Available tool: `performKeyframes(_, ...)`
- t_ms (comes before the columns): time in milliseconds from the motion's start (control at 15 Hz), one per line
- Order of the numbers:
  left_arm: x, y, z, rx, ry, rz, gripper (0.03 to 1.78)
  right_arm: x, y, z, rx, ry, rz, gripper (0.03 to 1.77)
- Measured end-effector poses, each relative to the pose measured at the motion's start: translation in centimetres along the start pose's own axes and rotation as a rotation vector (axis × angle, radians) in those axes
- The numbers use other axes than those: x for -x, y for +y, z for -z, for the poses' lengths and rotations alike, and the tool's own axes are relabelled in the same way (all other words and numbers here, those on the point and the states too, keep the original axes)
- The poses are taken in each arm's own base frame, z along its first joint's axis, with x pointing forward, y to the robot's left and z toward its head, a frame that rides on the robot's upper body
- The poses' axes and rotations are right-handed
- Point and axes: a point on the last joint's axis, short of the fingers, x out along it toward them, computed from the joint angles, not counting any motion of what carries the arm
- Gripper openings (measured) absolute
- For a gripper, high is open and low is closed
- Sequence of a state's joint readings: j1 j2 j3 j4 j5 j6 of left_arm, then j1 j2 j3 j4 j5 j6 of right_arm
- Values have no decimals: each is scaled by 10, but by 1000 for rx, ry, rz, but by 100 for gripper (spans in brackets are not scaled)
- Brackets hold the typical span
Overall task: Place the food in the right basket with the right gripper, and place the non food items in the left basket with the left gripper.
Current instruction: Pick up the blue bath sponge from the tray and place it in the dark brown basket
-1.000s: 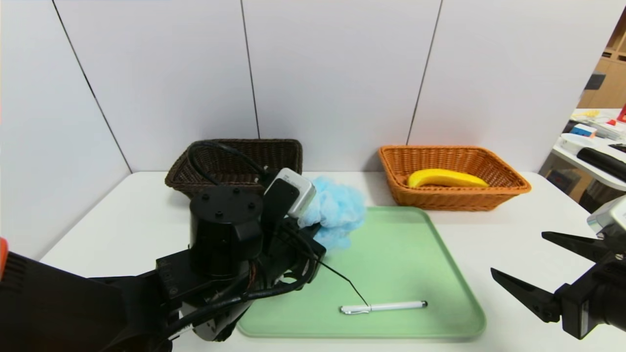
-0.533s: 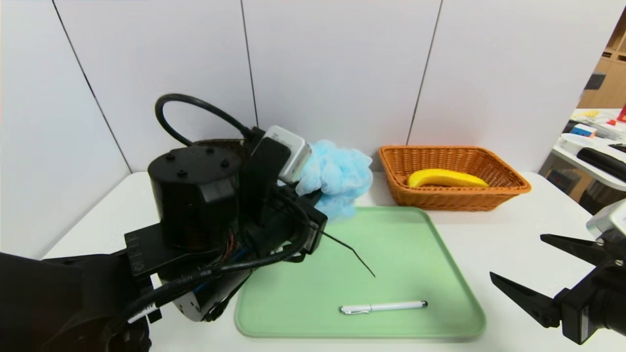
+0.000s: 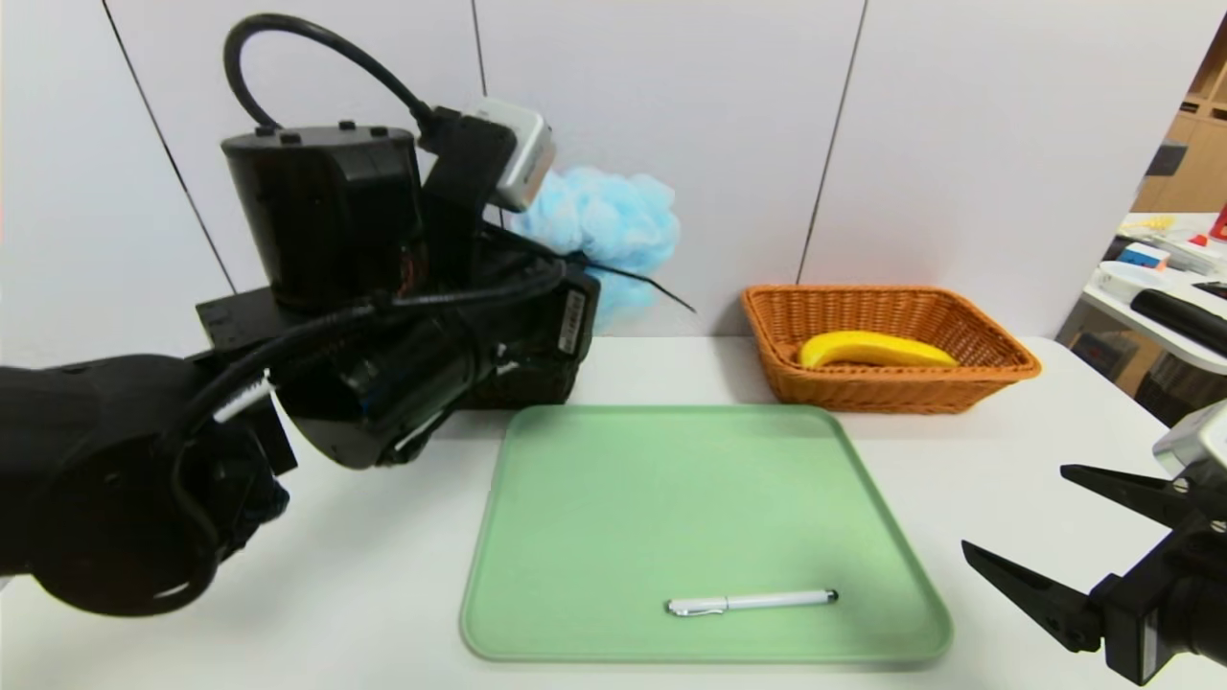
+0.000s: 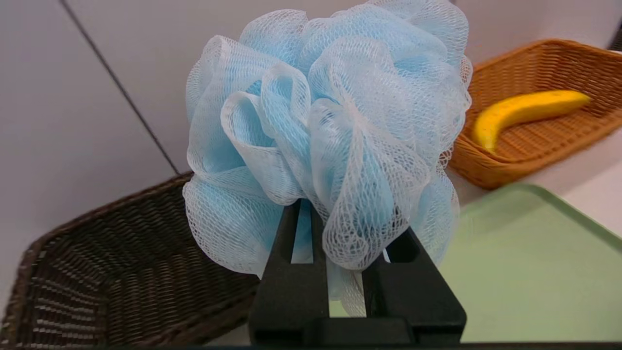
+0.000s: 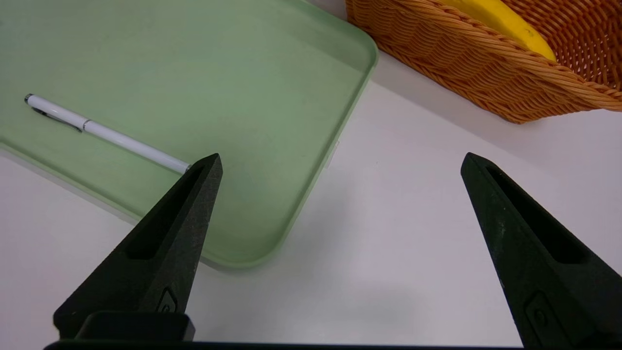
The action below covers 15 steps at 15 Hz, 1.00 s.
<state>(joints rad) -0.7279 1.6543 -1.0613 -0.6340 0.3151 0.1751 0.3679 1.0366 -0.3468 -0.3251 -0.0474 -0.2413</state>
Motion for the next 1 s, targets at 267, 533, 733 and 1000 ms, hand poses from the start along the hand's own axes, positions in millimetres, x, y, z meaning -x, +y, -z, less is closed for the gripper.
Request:
performKeyframes(267, -25, 45, -7, -5, 17, -140, 24, 0, 0, 0, 1, -1, -3, 169)
performKeyframes(533, -45, 80, 8, -23, 107, -233, 24, 1, 1, 2, 1, 2, -5, 169)
performKeyframes(733, -52, 89, 17, -33, 182, -251, 24, 2, 2, 3, 3, 3, -8, 169)
performKeyframes(1000, -54, 93, 26, -45, 273, -261, 24, 6, 2, 5, 5, -6, -7, 169)
